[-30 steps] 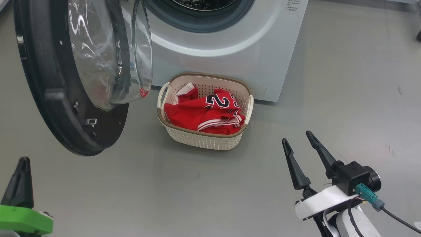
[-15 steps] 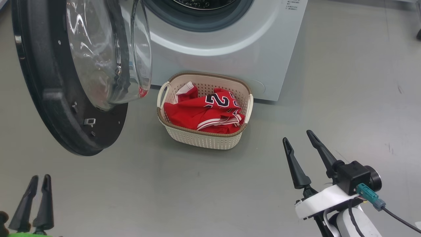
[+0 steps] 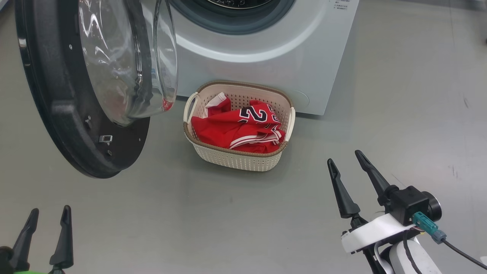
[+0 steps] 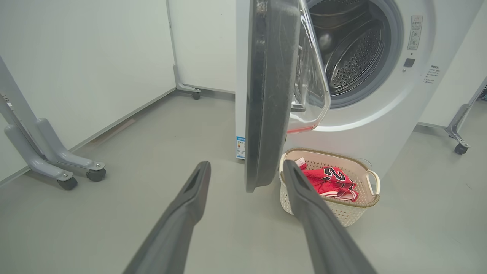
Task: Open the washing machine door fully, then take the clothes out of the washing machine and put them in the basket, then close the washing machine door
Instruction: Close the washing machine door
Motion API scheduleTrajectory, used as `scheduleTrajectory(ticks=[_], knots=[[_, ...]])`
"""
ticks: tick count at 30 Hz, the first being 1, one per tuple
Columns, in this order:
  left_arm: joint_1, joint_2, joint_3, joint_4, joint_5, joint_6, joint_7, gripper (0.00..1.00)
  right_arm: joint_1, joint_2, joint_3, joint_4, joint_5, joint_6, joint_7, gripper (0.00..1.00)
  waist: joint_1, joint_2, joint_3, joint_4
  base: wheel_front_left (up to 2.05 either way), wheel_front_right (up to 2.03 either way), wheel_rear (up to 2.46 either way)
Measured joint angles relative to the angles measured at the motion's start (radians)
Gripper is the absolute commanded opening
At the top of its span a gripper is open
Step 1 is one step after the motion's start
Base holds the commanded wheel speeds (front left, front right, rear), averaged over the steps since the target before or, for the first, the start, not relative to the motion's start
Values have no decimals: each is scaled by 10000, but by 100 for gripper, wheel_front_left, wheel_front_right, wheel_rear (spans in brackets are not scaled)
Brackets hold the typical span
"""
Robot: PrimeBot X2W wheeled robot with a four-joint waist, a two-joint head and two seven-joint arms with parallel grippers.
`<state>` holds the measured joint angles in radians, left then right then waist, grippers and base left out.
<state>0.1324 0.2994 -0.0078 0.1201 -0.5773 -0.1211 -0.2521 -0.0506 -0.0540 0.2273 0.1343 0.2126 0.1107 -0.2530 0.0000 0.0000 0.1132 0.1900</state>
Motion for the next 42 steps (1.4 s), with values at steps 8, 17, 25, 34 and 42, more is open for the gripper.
scheduleTrajectory(ticks=[8,17,25,34,42], knots=[[-57,-153,263,-230,75,0,0,100,0,4,0,-2,0,0,-2,100,0,0,5,42,0,0,0],[-61,-295,397,-270,176,-2,0,100,0,8,-8,-2,0,0,0,100,0,0,0,76,0,0,0],[-62,-347,420,-299,334,-2,0,100,0,12,-8,-2,0,0,0,100,0,0,-10,85,0,0,0],[-62,-376,422,-332,430,-2,0,100,0,15,-8,-2,0,0,0,100,0,0,-3,78,0,0,0],[-62,-405,422,-351,433,-2,0,100,1,23,-6,-2,0,0,0,100,0,0,19,68,0,0,0]])
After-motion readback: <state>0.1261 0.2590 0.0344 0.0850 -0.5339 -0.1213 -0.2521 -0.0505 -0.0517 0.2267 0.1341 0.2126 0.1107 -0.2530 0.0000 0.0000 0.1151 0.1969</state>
